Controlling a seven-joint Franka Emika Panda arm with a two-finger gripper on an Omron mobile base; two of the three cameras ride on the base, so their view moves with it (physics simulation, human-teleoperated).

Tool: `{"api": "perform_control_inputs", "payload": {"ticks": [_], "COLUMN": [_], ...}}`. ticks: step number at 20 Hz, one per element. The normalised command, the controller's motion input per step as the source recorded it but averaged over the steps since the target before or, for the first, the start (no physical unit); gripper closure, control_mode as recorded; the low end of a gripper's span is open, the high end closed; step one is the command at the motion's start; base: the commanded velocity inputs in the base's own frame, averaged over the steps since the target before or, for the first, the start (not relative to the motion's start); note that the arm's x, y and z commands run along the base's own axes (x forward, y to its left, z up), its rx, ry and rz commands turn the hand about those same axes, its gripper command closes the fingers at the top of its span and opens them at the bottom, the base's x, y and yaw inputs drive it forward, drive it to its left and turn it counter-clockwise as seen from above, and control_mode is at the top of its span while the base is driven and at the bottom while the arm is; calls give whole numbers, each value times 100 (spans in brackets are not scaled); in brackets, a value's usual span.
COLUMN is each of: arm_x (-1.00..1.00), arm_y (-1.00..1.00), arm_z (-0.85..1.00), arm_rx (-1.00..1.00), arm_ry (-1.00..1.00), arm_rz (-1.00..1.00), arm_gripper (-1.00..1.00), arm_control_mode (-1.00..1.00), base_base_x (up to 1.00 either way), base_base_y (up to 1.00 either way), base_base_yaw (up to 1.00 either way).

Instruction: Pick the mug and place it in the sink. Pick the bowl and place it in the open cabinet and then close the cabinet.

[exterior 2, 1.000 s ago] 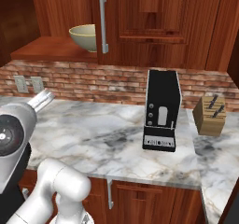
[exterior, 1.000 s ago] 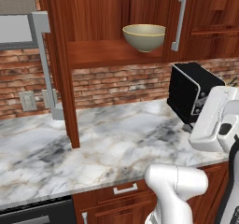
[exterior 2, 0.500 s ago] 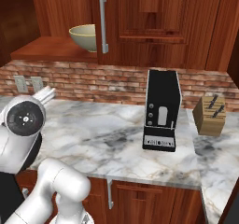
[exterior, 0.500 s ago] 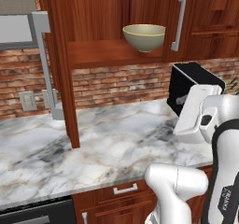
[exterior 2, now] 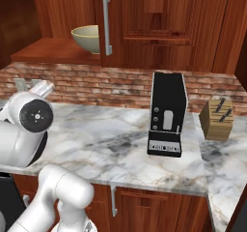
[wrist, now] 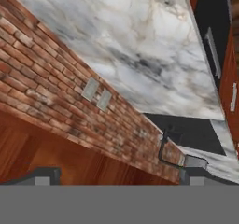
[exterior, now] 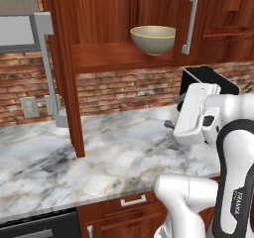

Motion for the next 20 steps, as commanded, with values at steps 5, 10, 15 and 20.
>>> {"api": "perform_control_inputs", "payload": {"ticks": [5, 10, 15, 20], "arm_x": [-38, -76, -69, -47], "arm_y": [86, 96, 88, 100], "arm_z": [-87, -47, -59, -98], "arm_rx": [12, -10, -20, -21], "arm_ry": [-56, -93, -95, -75], "arm_rz": [-6, -12, -19, -26], "arm_gripper": [-100, -100, -100, -100], "arm_control_mode": [-100, -100, -100, -100], "base_base_x": [0, 0, 0, 0], "base_base_y": [0, 0, 0, 0], "base_base_yaw": [0, 0, 0, 0]}}
